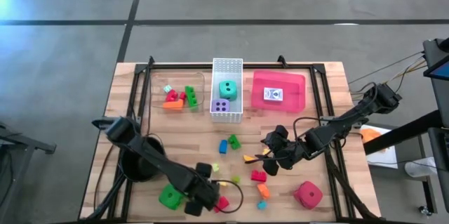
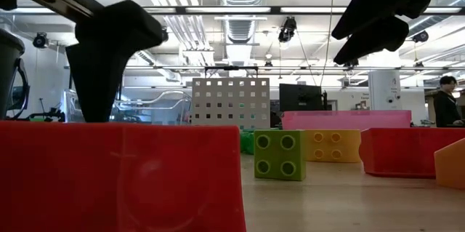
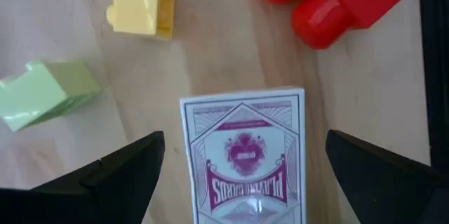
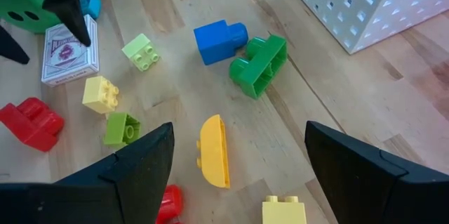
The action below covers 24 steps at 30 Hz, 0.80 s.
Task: Pick & Place Toys
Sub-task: Put the purple deck of cards into the red bin
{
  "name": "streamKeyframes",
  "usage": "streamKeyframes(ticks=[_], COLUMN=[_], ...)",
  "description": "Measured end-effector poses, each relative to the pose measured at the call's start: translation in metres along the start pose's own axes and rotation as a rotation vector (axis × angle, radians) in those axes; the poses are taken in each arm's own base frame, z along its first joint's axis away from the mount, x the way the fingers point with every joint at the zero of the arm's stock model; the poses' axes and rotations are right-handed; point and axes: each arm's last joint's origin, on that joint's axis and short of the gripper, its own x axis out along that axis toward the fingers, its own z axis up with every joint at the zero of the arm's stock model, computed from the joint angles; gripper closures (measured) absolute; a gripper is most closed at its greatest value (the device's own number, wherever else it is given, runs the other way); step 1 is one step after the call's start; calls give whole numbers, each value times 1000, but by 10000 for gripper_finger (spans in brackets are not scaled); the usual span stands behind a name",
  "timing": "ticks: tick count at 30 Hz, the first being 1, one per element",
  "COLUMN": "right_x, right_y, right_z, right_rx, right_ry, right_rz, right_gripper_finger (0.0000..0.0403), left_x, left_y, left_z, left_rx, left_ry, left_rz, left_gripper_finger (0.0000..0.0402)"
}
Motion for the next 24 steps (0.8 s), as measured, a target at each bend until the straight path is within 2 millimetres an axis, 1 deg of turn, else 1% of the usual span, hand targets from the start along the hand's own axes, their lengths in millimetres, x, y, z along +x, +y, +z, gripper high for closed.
streamKeyframes(ticks=[3, 12, 24], right_x=[0, 0, 0], right_y=[0, 0, 0], right_z=[0, 0, 0], right_rx=[0, 1, 1], right_ry=[0, -1, -1], right_rz=[0, 1, 1], right_gripper_finger=[94, 94, 94], left_x=[4, 8, 21], left_y=[-1, -2, -2], left_z=[2, -3, -17], left_rx=[1, 8, 27], left_ry=[6, 26, 63], left_rz=[2, 14, 59], left_gripper_finger=[9, 9, 9])
